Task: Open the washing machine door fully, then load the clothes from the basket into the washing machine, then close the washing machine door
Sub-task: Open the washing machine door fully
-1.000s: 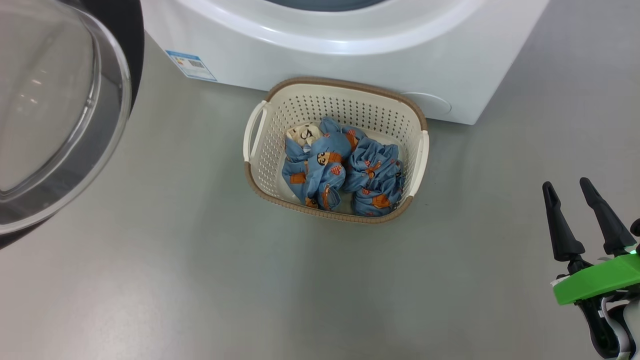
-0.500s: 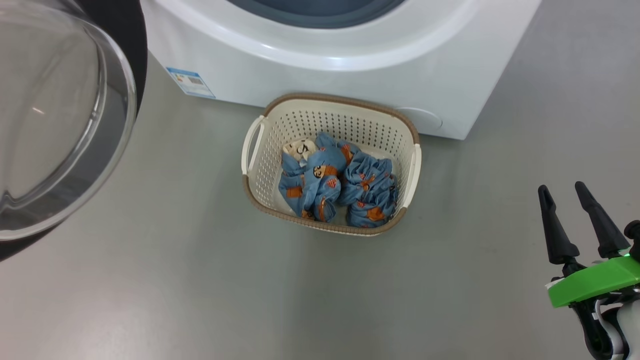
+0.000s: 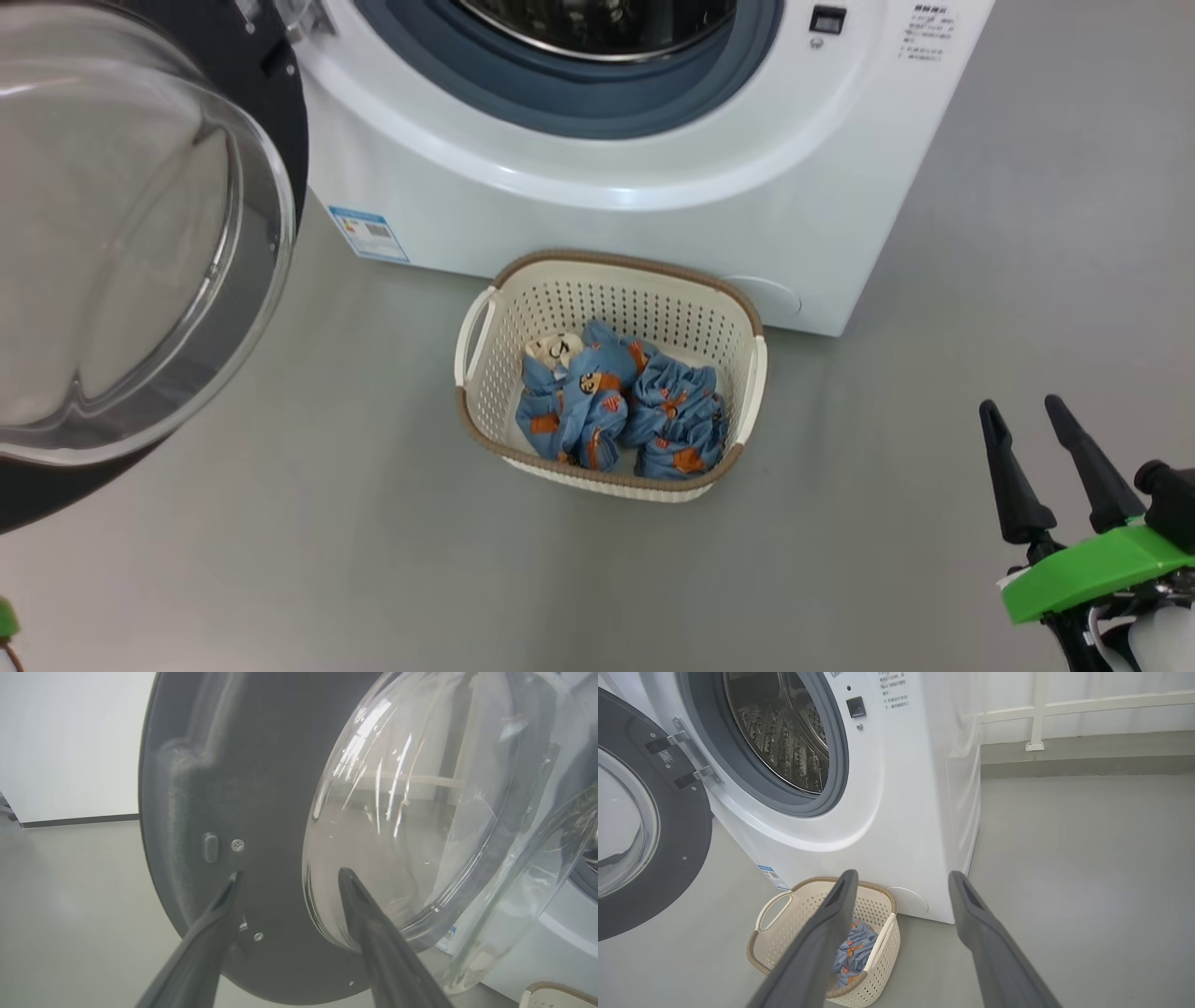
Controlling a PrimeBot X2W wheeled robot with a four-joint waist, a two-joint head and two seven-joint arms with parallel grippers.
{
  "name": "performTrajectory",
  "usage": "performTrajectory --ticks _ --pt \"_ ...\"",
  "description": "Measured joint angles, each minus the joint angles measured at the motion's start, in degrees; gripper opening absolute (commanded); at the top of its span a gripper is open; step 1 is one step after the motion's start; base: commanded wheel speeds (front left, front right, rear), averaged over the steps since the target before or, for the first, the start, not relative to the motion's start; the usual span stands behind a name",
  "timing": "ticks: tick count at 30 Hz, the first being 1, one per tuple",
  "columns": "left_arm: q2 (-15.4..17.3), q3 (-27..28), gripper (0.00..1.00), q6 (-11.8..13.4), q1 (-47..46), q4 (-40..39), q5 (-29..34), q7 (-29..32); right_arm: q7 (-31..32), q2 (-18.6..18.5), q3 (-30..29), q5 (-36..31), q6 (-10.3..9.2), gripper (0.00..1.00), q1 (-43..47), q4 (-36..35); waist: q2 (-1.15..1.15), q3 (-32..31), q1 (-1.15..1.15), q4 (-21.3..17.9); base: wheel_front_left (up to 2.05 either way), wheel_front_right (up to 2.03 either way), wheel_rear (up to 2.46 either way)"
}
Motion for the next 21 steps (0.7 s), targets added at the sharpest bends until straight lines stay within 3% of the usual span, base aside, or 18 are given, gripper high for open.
performTrajectory --ticks 7,21 --pt "-0.29 -4.61 1.0 -0.65 4.24 -3.49 -0.2 0.01 -0.01 0.78 -0.02 0.11 0.01 1.0 0.6 0.01 0.0 -3.22 0.0 -0.45 0.0 0.0 0.0" --pt "-0.68 -20.93 1.0 -0.89 10.77 -10.54 -5.22 0.01 -0.01 1.68 -0.47 0.18 0.0 1.0 2.71 0.0 0.0 -5.86 0.0 -3.89 0.0 0.0 0.0"
